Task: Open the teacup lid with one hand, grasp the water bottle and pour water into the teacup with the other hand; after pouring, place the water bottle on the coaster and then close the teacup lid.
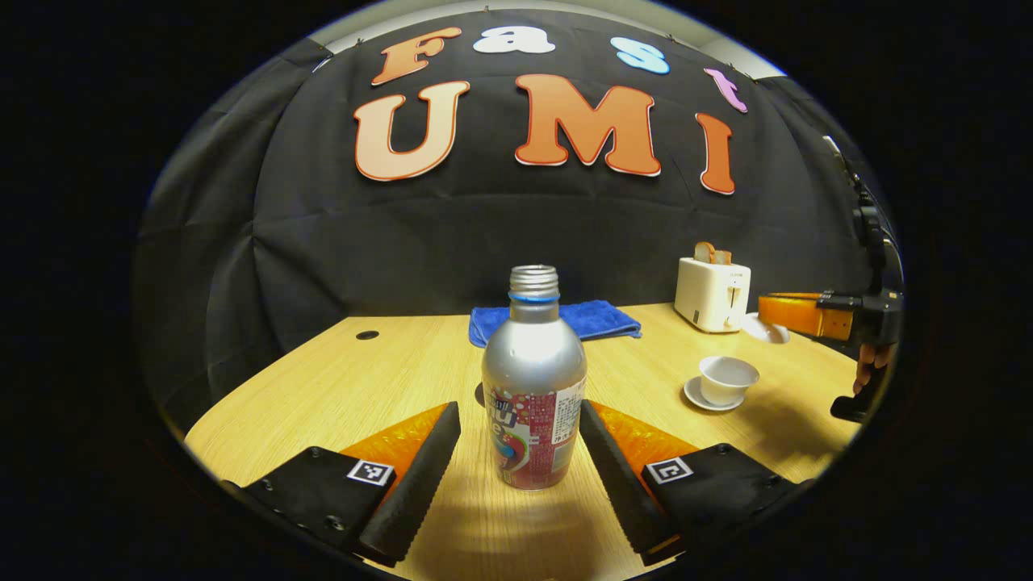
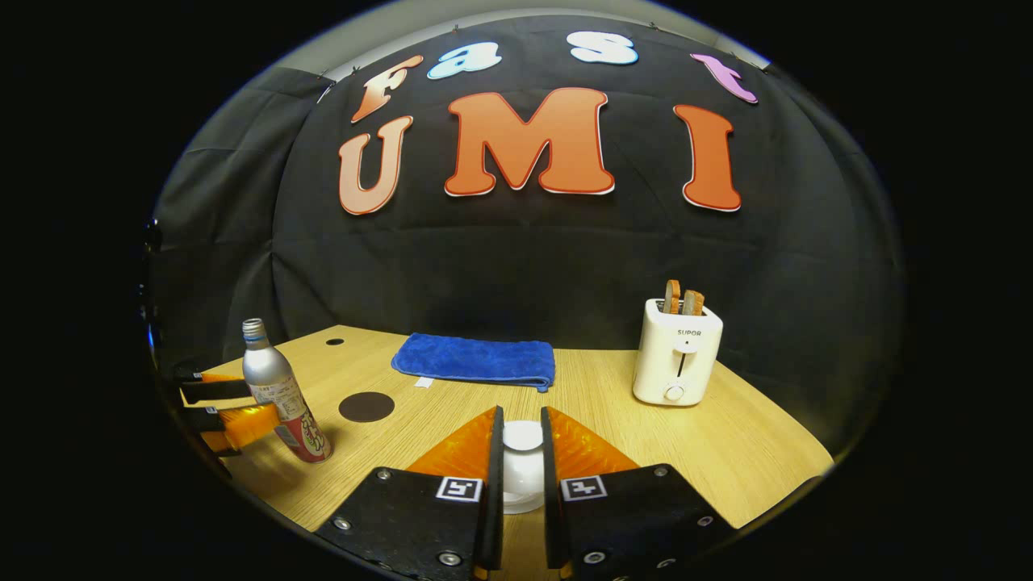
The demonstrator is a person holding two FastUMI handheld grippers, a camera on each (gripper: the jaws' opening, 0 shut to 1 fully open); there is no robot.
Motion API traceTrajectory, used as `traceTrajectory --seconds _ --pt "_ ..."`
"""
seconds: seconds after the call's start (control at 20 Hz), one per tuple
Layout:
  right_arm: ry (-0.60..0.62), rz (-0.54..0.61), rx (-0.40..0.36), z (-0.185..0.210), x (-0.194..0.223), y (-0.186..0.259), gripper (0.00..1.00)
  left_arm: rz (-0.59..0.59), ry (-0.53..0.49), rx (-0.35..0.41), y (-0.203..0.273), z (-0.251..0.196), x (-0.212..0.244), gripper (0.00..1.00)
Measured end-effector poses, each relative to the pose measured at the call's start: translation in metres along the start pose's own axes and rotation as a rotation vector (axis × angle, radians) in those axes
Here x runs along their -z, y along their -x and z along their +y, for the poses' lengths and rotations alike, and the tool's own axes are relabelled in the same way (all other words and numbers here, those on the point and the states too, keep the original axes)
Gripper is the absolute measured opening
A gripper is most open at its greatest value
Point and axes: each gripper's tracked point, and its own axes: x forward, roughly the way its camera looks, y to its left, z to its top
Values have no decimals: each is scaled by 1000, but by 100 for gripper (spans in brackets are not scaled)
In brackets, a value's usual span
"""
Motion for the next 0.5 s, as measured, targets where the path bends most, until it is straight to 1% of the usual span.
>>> traceTrajectory --seconds 0.05,0.1,0.15,0.3,0.45,0.5 --pt "-2 -5 1 -1 -3 2 21 10 -10 5 -4 -2 2 98" --pt "-2 -10 0 -1 -5 4 21 22 -20 9 -10 -3 5 95" --pt "0 -15 3 -2 -8 6 21 36 -30 9 -14 -3 6 98" --pt "5 -30 10 -6 -14 12 21 57 -41 21 -22 -6 11 98" --pt "3 -42 16 -11 -19 16 22 111 -30 20 -30 -8 27 98" --pt "2 -46 21 -14 -21 17 22 127 -27 20 -31 -8 33 94"
